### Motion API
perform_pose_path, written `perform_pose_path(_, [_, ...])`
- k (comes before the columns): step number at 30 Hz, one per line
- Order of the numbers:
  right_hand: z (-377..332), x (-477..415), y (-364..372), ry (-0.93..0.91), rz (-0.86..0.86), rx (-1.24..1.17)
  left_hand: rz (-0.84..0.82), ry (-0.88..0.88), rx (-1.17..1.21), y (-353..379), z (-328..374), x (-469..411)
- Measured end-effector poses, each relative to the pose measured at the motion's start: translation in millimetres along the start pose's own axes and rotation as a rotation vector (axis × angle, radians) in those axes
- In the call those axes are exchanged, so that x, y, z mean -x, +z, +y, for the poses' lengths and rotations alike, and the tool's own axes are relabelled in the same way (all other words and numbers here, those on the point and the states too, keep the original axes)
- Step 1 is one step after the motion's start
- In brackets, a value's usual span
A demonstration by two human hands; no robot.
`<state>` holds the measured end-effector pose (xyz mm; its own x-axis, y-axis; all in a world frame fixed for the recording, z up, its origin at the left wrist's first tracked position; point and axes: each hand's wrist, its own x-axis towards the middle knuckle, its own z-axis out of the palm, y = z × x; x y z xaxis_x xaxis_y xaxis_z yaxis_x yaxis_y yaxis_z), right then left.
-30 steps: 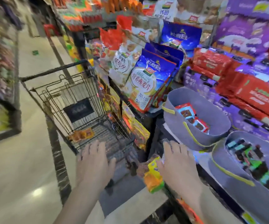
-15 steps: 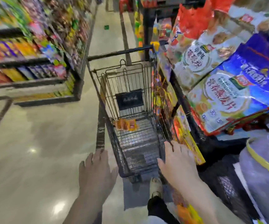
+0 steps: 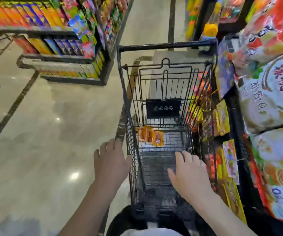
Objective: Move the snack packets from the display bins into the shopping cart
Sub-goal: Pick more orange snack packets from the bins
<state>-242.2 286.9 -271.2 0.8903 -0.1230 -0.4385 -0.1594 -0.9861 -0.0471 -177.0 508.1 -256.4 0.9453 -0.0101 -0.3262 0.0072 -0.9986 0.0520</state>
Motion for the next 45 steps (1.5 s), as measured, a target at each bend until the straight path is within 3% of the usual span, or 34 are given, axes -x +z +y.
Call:
perform_pose_path(9, [-37, -134, 51, 0.117, -0.087, -0.077, -0.120, -0.132, 0.423, 77, -2, -152])
perform_pose_path(15, [-41, -224, 122, 0.157, -0.136, -0.147, 0.016, -0.235, 0.747, 140, 15, -190])
perform_pose_path(19, [-39, -285, 177, 0.209, -0.165, -0.293, 0.140, -0.257, 0.778, 158, 15, -193])
perform_pose_path(24, [-39, -347, 236, 0.389, -0.129, -0.543, 0.174, -0.262, 0.779, 168, 10, -193])
perform_pose_path(34, [-41, -418, 292, 0.619, -0.103, -0.691, 0.267, -0.251, 0.743, 177, 7, -193])
perform_pose_path(42, [-27, -412, 301, 0.525, -0.077, -0.858, 0.302, -0.208, 0.721, 177, 6, -193])
perform_pose_path(45, [-13, -401, 302, 0.537, -0.059, -1.056, 0.321, -0.196, 0.733, 175, 5, -193])
